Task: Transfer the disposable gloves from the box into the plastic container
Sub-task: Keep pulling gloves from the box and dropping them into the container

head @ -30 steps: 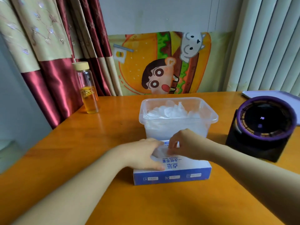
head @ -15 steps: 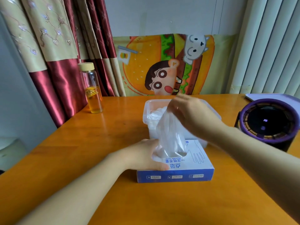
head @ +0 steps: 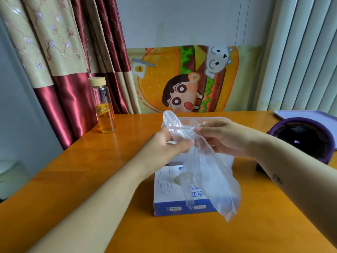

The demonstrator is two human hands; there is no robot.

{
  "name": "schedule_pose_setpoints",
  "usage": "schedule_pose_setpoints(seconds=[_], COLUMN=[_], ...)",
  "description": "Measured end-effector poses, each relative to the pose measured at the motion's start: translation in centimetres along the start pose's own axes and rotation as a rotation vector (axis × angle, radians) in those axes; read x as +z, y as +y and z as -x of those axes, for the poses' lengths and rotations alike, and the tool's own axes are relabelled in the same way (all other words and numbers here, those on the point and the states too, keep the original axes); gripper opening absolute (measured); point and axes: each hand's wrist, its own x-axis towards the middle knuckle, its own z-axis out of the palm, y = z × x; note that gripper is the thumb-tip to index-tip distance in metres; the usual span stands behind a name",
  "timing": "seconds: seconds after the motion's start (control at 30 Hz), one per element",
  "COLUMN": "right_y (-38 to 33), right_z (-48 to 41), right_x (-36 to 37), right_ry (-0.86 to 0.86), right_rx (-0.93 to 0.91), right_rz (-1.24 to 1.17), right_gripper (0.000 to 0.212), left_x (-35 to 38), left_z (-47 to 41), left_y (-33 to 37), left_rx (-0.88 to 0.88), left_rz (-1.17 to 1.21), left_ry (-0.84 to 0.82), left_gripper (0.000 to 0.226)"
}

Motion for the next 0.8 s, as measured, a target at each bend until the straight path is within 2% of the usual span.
schedule_pose_setpoints(seconds=[0.13, 0.27, 0.37, 0.43, 0.5, 0.6, 0.73, 0.8], right_y=[1.4, 2.6, 3.3, 3.5, 3.8, 3.4, 2.3, 1.1], right_z=[-0.2, 1.8, 2.9, 2.3, 0.8, -1.1, -2.6, -3.0], right_x=[-0.1, -1.3, -0.7, -0.1, -0.2, -0.8, -1.5, -2.7], right_ry=[0.037, 0.3, 0.334, 0.34, 0.376, 0.386, 0.411, 0.491], right_rx=[0.028, -0.181, -0.309, -0.294, -0.278, -0.257, -0.283, -0.285], right_rz=[-0.217, -0.443, -0.187, 0.068, 0.189, 0.244, 0.233, 0.18], right_gripper=[0.036, 0.027, 0.026, 0.031, 0.026, 0.011, 0.023, 0.026], left_x=[1.0, -0.1, -0.9, -1.0, -0.8, -1.1, -1.5, -1.8], left_z=[-1.1, -2.8, -4.2, -5.1, -5.6, -6.7, -8.3, -8.8], left_y=[0.6, 0.6, 0.3, 0.1, 0.1, 0.3, 1.1, 0.6], left_rx=[-0.039, -0.096, -0.169, -0.201, -0.252, -0.305, -0.376, -0.353], left_rz=[0.035, 0.156, 0.21, 0.263, 0.358, 0.519, 0.543, 0.49], left_ry=[0.129, 0.377, 0.445, 0.444, 0.445, 0.42, 0.361, 0.288], left_gripper=[0.008, 0.012, 0.021, 0.035, 0.041, 0.04, 0.018, 0.019])
